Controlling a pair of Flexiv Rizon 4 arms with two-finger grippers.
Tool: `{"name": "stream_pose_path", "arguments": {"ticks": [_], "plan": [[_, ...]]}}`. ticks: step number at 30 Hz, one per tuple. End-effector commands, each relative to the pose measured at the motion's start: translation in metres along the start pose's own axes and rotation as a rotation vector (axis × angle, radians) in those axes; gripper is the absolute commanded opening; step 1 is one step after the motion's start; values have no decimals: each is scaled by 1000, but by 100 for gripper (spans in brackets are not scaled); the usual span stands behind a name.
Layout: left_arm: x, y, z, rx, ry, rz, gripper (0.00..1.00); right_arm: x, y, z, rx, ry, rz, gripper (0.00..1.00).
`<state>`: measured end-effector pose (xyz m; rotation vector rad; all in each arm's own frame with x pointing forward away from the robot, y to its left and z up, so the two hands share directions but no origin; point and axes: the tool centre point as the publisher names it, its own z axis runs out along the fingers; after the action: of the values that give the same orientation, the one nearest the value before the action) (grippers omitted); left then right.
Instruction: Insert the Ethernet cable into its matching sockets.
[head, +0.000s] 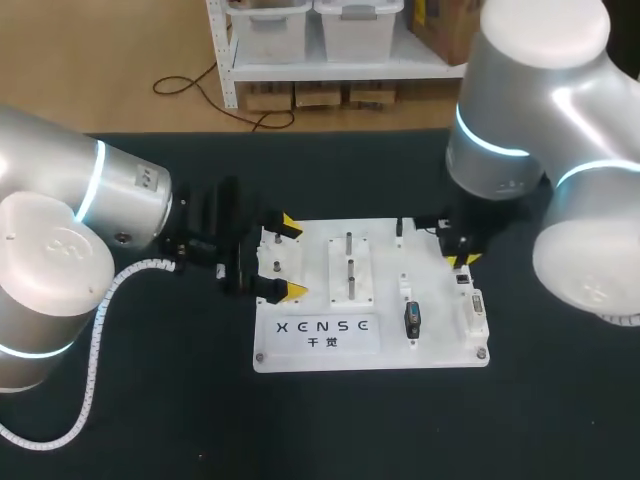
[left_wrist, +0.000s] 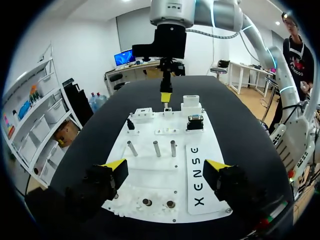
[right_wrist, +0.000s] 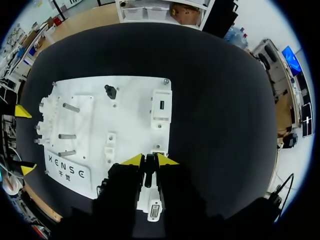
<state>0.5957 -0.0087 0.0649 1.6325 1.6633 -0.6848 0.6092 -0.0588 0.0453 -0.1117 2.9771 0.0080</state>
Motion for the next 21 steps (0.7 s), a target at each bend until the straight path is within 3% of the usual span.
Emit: {"name": "stream_pose_path", "arguments": {"ticks": [1,21], "plan": [[-1,0,1,0,6,-2,100,3,-1,3,-1,-5,1,0],[-1,0,1,0,6,-2,100,3,-9,15,16,15,12,0]]}}
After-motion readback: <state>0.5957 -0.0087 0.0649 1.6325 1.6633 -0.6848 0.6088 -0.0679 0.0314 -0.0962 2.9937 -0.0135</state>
